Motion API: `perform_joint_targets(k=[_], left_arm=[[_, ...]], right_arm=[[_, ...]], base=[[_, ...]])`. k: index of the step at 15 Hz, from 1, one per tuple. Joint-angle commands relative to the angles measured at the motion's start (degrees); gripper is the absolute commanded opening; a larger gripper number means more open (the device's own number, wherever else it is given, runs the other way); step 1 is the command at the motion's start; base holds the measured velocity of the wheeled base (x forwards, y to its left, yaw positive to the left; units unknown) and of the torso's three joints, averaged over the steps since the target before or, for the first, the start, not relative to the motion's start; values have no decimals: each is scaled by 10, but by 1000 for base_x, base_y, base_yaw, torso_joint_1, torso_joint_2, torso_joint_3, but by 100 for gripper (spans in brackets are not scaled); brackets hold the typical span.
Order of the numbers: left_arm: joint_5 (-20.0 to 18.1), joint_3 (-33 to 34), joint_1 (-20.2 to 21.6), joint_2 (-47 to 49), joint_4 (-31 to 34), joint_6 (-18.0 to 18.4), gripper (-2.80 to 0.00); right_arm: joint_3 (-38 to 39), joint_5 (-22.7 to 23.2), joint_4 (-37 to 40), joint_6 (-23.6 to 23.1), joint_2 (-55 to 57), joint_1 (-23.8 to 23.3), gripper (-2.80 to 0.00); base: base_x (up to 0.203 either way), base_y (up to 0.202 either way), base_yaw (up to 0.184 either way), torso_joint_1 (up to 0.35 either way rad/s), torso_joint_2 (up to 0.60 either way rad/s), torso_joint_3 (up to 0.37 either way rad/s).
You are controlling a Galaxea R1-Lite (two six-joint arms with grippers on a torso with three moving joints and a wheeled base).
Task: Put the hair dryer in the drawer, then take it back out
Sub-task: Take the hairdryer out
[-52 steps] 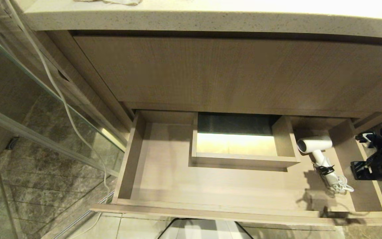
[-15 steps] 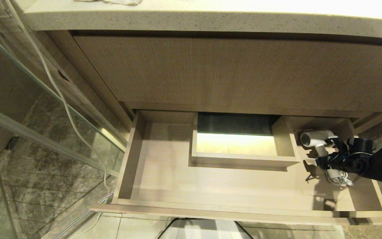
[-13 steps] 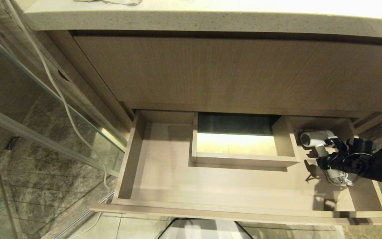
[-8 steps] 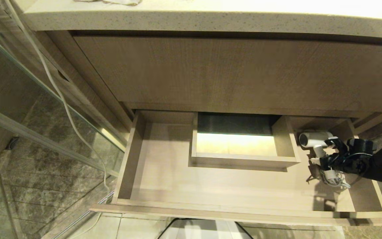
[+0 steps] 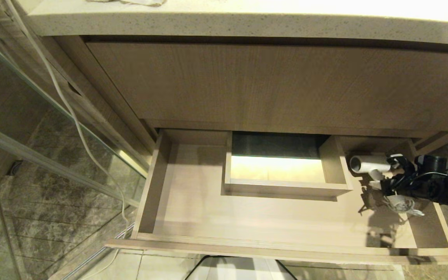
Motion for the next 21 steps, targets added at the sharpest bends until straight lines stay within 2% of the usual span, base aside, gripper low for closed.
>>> perform_joint_targets(k=[1,5,11,15,17,19,21], left_arm=[[0,1,0,0,0,0,-280],[0,1,0,0,0,0,-280],[0,1,0,0,0,0,-280],[0,1,0,0,0,0,-280],[0,1,0,0,0,0,-280],[0,1,0,0,0,0,-280],[0,1,0,0,0,0,-280]], right_arm=[[23,2,-1,-4,-49,-1,-280],[42,0,1,-2,-66,-1,-280],[145,1,43,-7,-183,-25,-280],[162,2,73,-9,-221,-30,-280],[180,1,96,-22,-257,-30,-280],[228,0,130,-64,-326,-32,-280],[256,-2,152,-79,-374,-36,-280]], base=[[0,0,0,0,0,0],[0,0,0,0,0,0],[0,0,0,0,0,0],[0,0,0,0,0,0],[0,0,0,0,0,0],[0,0,0,0,0,0],[0,0,0,0,0,0]])
